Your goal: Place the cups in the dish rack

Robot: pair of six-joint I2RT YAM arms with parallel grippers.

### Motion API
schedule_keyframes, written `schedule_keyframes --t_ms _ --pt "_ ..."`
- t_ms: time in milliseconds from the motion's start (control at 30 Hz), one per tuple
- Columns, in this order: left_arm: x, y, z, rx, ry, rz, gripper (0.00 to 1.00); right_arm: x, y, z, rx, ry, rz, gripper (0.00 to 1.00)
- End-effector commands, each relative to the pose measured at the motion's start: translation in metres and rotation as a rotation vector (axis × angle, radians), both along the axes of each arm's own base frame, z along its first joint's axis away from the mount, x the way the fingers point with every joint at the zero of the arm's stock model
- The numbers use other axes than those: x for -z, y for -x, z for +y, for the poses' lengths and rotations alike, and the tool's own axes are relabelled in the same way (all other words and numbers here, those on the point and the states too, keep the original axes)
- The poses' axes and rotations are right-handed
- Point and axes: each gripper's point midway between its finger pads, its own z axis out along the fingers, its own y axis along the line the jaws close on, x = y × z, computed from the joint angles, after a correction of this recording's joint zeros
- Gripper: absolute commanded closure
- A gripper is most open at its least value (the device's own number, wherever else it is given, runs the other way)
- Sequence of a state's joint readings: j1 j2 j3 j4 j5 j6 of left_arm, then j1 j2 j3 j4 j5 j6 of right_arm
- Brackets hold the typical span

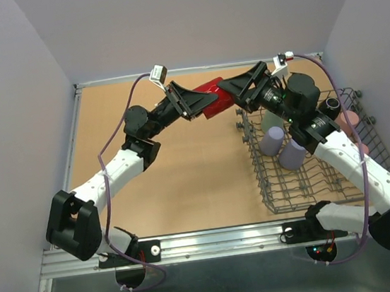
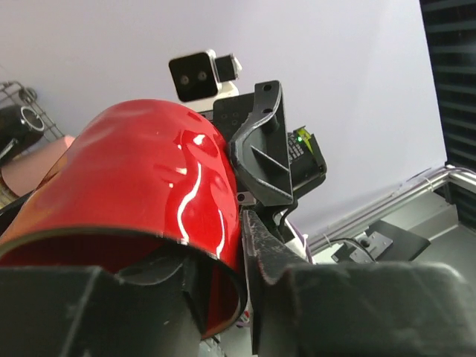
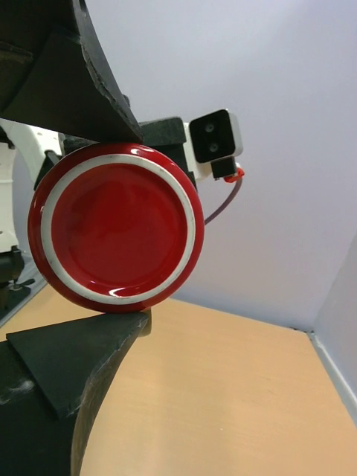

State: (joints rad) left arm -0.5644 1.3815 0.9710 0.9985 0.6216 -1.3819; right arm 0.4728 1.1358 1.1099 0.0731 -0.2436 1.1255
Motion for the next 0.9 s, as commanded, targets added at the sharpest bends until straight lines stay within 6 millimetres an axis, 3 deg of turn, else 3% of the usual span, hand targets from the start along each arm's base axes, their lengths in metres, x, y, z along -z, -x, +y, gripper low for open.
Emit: schedule_keyframes --t_ms 0,300,667,867 --pt "-0.012 0.022 0.005 0.026 0.005 -0.082 0.62 -0.028 0.016 -0.005 0.000 -0.048 -0.092 0.99" --pt "0.000 0.026 0.006 0.030 -0.024 -0.068 0.36 -0.028 0.014 -0.016 0.065 -0.006 -0.096 1.00" --pt "0.028 0.027 0.014 -0.009 -0.130 -0.041 0.33 -0.027 0.016 -0.048 0.209 0.147 -0.095 1.00" --pt "0.050 0.028 0.033 -0.075 -0.239 -0.036 0.32 -0.018 0.032 -0.089 0.346 0.294 -0.098 1.00"
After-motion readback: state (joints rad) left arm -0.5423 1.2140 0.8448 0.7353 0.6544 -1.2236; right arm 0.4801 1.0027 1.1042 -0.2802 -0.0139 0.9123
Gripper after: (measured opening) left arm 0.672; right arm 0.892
